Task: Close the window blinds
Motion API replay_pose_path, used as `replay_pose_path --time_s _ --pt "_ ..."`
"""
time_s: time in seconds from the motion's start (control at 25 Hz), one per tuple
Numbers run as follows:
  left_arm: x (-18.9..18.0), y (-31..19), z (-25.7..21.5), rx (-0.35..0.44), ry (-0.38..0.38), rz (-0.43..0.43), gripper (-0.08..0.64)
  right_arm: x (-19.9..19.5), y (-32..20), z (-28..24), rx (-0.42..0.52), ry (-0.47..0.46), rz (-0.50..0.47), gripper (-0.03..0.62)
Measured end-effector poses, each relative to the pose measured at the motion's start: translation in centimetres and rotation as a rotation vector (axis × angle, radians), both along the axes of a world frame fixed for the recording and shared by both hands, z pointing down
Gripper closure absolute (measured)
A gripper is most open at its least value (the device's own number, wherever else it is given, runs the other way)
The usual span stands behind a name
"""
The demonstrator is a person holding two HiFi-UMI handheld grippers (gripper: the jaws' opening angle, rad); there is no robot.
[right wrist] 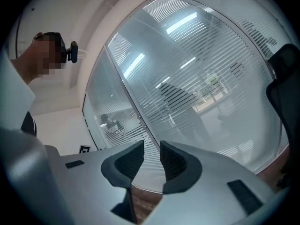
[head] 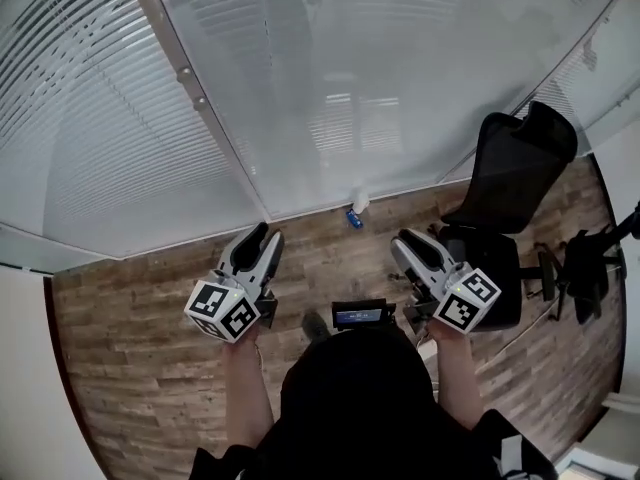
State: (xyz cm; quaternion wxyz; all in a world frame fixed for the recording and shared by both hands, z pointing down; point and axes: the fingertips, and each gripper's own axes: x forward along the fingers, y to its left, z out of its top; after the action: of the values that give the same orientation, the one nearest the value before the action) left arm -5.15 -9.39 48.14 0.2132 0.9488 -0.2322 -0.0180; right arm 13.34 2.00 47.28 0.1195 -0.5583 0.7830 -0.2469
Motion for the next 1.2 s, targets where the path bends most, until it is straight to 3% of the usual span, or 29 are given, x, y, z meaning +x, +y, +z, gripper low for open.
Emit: replay_pose_path --time_s 0.24,0.68,1.2 --pt "0.9 0.9 -1.9 0.052 0.011 0.0 0.425 -0.5 -0.5 -1.2 0.044 0.0 -0.06 0.483" --pt "6.6 6.8 -2.5 0.029 -0.014 0.05 0.425 4.6 4.1 -0.4 0.072 -0.043 -0.052 0.483" --pt "8.7 10.3 -3.2 0.012 -0.055 0.044 0.425 7.5 6.5 0.3 0.091 -0.11 -0.063 0.483"
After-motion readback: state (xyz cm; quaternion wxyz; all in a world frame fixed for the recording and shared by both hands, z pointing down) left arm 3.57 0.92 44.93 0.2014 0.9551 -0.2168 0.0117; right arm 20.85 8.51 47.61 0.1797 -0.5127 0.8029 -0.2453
